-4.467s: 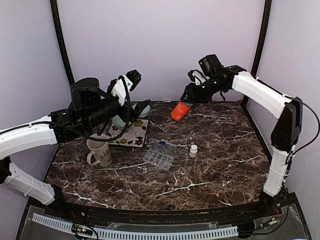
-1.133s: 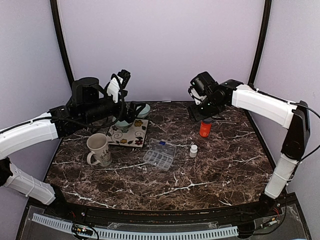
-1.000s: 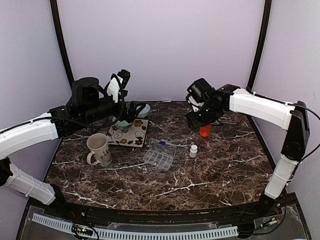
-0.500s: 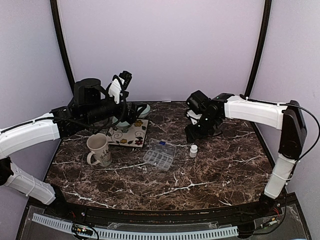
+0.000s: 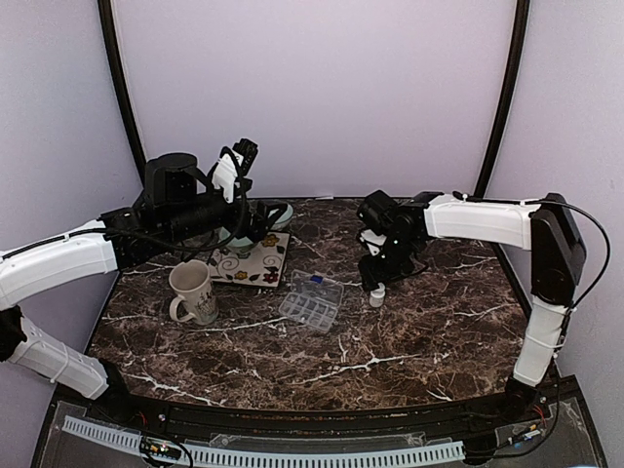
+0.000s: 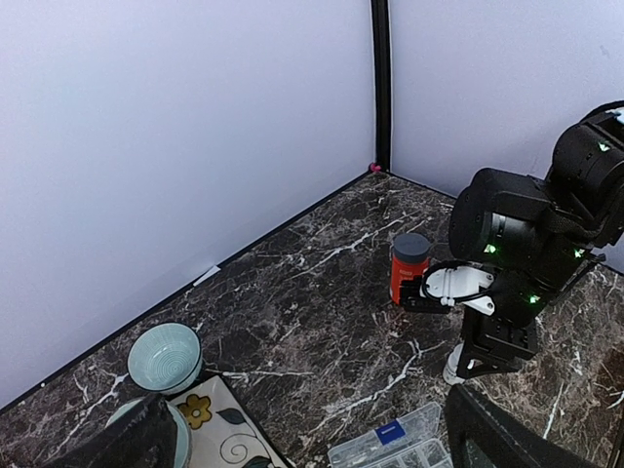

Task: Sort the pills into containers
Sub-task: Pick up the pill bottle from the center of the board.

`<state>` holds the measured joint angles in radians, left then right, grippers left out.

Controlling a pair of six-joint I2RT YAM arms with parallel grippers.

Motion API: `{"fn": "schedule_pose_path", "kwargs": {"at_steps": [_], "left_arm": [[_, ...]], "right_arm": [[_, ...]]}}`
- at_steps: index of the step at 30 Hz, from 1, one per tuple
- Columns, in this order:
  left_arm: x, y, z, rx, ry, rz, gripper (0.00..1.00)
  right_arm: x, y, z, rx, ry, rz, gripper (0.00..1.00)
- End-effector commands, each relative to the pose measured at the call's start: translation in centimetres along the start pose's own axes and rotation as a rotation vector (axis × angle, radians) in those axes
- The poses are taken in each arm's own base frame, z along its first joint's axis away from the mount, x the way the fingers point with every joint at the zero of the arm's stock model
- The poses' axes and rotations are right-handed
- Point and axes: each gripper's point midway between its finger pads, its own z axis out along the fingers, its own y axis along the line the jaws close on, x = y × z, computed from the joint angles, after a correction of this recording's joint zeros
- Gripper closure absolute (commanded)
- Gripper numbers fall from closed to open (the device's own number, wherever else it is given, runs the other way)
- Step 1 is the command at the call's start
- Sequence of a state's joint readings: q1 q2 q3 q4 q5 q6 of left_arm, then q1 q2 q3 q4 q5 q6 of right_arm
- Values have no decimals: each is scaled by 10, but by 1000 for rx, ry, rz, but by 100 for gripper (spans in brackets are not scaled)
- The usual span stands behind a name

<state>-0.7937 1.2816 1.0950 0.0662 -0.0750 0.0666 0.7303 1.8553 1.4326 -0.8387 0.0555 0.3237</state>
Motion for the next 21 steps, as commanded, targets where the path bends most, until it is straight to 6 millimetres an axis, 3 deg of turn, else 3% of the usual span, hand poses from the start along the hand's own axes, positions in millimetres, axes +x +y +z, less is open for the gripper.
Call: {"fn": "schedule_pose_path", "kwargs": {"at_steps": [1,21], "left_arm": [[1,2,0,2,-10,-8,1],[1,4,2,2,-10,-8,1]], "right_arm": [[1,-3,7,-8,12,14,45],[6,-10,20,-25,50,24,56]]}}
